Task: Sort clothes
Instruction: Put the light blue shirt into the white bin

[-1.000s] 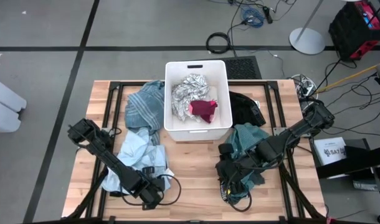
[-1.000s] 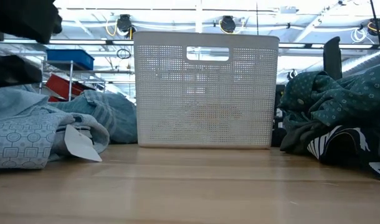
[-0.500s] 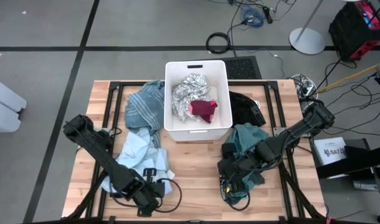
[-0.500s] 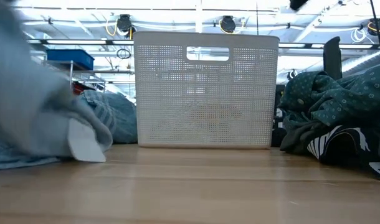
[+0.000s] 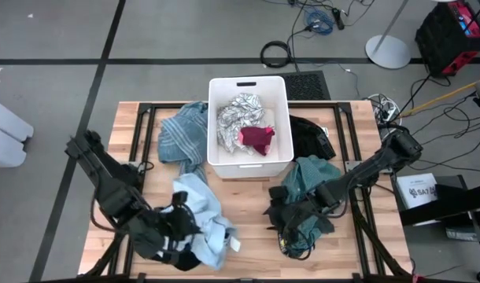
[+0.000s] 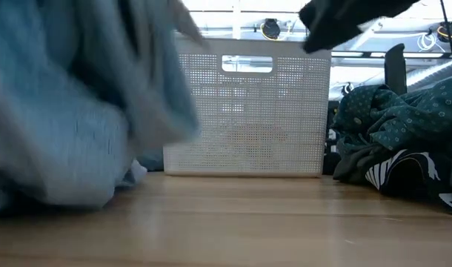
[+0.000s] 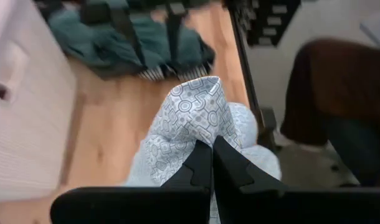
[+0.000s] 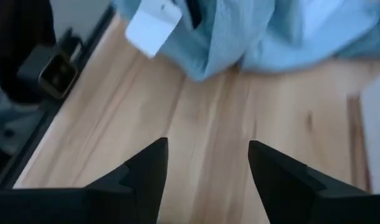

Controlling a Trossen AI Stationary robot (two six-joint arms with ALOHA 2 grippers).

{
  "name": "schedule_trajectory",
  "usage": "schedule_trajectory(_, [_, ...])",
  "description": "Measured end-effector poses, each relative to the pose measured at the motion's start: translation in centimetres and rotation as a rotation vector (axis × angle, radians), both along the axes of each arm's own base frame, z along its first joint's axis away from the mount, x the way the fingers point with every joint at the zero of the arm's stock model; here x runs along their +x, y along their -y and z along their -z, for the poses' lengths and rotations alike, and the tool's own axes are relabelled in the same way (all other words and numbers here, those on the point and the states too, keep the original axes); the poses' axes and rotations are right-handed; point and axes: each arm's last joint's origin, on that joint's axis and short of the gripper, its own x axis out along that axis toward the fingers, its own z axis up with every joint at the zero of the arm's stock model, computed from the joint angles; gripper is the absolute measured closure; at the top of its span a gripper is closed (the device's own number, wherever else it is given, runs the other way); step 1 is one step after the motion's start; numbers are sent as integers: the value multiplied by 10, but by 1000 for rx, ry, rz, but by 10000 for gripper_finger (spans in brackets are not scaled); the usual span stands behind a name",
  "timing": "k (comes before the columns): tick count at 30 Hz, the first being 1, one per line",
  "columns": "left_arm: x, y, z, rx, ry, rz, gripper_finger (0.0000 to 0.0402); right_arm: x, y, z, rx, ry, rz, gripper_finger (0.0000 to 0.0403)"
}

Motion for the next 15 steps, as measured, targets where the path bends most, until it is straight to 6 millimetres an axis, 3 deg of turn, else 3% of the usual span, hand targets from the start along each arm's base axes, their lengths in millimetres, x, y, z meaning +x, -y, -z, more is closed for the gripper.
schedule_trajectory(6, [-8, -11, -13, 4, 64, -42, 400, 5, 10, 12, -11, 117, 14, 193])
schedule_trajectory(15, [-8, -12, -15, 26, 78, -23, 400, 19, 15, 32, -83, 203, -27, 193])
